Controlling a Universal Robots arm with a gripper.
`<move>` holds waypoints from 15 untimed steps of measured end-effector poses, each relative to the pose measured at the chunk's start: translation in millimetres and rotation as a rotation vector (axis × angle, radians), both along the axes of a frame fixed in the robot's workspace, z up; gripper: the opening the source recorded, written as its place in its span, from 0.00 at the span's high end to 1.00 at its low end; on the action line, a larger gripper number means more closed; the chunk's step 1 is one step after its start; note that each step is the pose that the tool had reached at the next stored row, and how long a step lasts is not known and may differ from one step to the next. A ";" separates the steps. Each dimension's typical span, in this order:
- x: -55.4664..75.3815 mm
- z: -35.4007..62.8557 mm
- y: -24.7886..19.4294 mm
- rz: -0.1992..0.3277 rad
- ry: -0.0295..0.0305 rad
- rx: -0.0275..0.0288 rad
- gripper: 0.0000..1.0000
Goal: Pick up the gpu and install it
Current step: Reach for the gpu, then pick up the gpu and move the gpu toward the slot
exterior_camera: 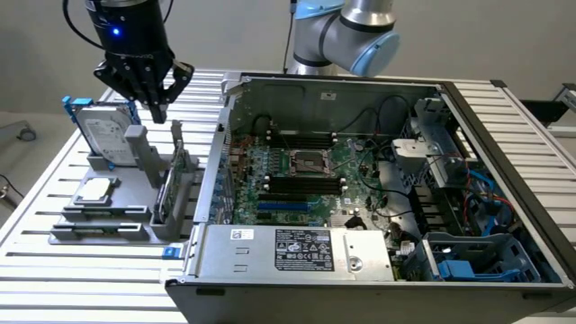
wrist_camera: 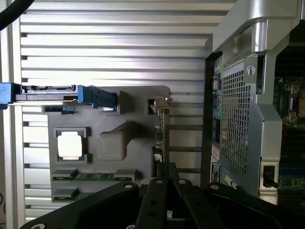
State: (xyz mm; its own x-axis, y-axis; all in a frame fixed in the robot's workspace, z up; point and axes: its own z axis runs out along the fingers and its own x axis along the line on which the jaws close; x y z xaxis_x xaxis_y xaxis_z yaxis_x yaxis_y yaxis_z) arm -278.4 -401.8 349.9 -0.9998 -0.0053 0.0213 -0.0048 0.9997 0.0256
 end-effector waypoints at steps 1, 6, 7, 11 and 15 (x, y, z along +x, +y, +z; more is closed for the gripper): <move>-0.5 -0.1 0.0 0.003 0.0007 -0.0026 0.89; -1.7 -0.3 0.0 0.005 0.0010 -0.0055 0.89; -1.7 -0.3 0.0 0.005 0.0010 -0.0055 0.89; -1.7 -0.3 0.0 0.005 0.0010 -0.0055 0.89; -1.7 -0.3 0.0 0.005 0.0010 -0.0055 0.89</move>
State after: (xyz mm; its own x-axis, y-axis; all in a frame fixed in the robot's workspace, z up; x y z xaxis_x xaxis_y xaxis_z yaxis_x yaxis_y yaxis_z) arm -280.1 -401.8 349.6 -0.9997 -0.0106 0.0224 -0.0102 0.9997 0.0201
